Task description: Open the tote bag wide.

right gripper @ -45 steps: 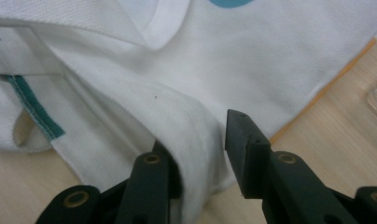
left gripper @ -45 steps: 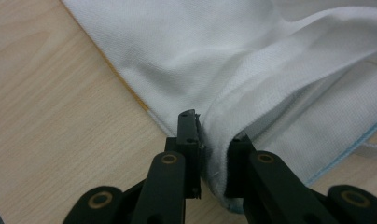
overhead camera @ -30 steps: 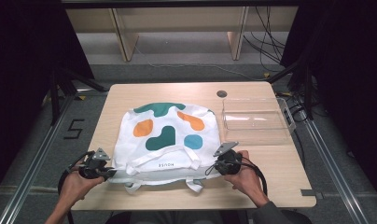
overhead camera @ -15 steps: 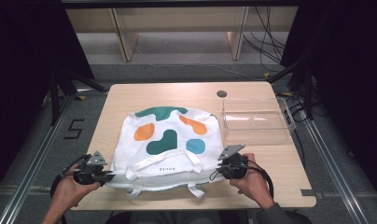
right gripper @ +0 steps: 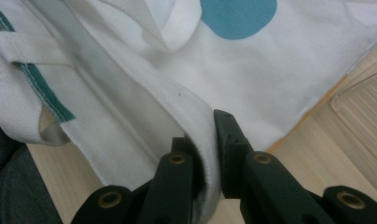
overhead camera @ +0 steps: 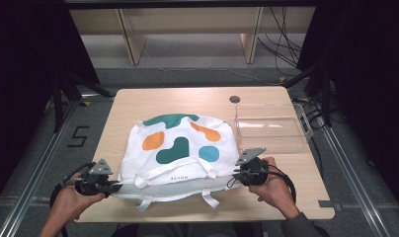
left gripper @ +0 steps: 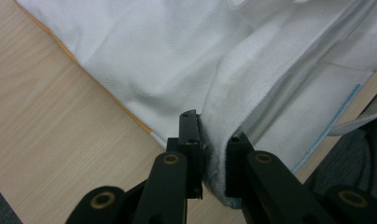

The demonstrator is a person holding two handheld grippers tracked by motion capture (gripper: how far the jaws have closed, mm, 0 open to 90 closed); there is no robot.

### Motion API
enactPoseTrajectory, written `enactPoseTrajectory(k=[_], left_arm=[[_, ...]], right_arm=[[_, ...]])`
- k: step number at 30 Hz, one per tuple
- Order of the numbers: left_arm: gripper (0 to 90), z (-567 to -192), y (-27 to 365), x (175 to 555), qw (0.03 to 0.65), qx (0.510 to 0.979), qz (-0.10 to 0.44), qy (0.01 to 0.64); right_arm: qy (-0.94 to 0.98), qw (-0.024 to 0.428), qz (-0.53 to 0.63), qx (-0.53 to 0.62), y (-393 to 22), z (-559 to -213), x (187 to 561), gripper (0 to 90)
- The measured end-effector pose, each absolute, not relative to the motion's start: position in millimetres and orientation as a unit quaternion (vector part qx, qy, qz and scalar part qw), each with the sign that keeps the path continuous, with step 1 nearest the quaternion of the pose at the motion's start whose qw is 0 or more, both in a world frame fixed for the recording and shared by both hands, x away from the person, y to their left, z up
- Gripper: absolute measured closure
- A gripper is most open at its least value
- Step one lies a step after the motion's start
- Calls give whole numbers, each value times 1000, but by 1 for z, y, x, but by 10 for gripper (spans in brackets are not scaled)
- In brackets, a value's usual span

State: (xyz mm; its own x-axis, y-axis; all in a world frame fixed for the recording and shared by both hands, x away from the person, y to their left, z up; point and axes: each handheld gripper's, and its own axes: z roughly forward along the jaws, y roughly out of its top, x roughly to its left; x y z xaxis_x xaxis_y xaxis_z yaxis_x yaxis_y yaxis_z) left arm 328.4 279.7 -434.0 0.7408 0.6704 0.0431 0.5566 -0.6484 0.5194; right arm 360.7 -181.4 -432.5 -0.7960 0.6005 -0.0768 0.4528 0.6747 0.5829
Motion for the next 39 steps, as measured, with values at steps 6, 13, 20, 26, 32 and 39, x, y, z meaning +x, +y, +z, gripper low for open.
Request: enactPoseTrajectory(k=[6,13,20,26,32,39], left_arm=[[828,-412,281,329,246,904,128,326],[841,-365,279,343,240,913,131,304],[855,-318,277,353,232,916,162,285],[855,-284,284,367,242,913,157,290],[856,-259,284,377,222,919,150,289],[858,-222,282,388,201,922,179,277]], right_arm=[[918,112,266,271,-180,-415,368,857],[927,126,259,239,-180,-360,384,860],[933,136,250,218,-174,-301,399,864],[933,136,249,220,-170,-262,410,866],[939,144,229,211,-163,-232,418,871],[944,161,216,192,-160,-203,429,874]])
